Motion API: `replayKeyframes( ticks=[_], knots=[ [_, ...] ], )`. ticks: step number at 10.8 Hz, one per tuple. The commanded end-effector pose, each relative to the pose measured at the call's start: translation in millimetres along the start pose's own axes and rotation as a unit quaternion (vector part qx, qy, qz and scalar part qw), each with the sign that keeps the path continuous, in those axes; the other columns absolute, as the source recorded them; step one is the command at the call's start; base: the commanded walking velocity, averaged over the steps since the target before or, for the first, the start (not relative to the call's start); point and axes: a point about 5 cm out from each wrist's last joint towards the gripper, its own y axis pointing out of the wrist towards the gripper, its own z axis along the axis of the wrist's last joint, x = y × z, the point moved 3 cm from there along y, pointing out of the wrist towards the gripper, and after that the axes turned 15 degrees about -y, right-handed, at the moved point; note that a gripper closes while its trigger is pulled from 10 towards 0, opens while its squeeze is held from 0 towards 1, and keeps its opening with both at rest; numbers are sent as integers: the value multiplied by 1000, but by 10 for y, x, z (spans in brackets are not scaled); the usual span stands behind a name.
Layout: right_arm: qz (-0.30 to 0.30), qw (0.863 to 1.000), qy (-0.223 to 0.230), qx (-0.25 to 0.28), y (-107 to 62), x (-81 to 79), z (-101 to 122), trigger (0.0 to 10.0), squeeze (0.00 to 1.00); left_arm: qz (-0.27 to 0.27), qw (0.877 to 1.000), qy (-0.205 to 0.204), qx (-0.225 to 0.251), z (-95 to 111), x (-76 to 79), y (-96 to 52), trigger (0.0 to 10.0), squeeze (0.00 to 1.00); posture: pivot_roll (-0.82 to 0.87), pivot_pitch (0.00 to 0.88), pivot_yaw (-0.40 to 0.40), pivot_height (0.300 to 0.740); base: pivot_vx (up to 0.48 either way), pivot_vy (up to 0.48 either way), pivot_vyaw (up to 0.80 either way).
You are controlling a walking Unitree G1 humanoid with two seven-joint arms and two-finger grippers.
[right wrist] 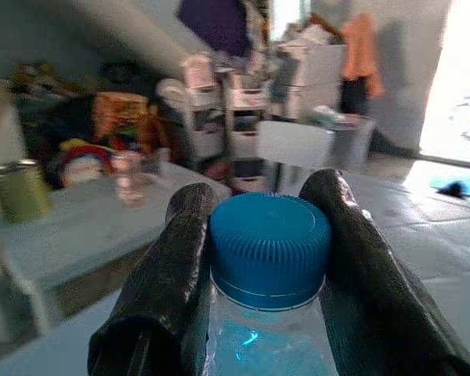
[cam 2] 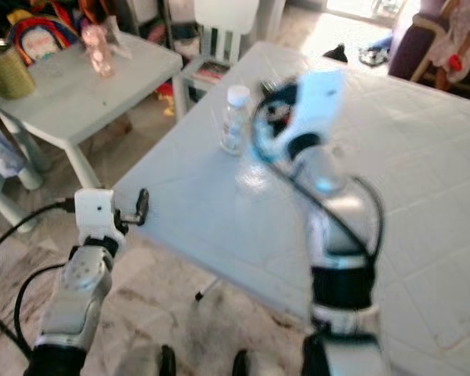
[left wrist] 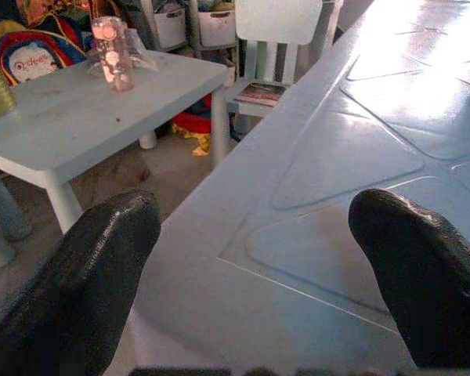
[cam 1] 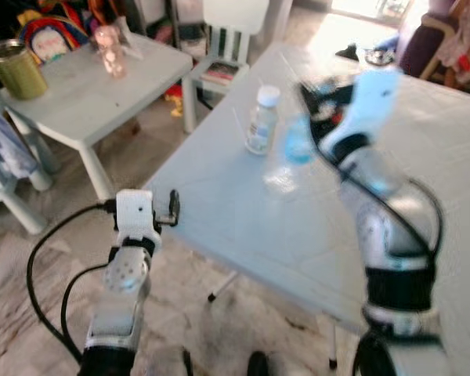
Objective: Restocking fridge
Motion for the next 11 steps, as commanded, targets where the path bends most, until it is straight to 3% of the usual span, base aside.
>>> replayKeyframes(
  ticks=[1, 11],
  knots=[
    [30, 999, 17, -12, -31, -132, -80, 10000, 0, 2, 1000, 1, -4, -27, 0, 6, 10000, 0, 135, 71, -70, 740, 0, 0, 0],
    [52, 998, 17, -23, -131, -217, -221, 10000, 0, 5, 1000, 1, -6, -59, 0, 16, 10000, 0, 128, 73, -76, 740, -316, 0, 0]
  ],
)
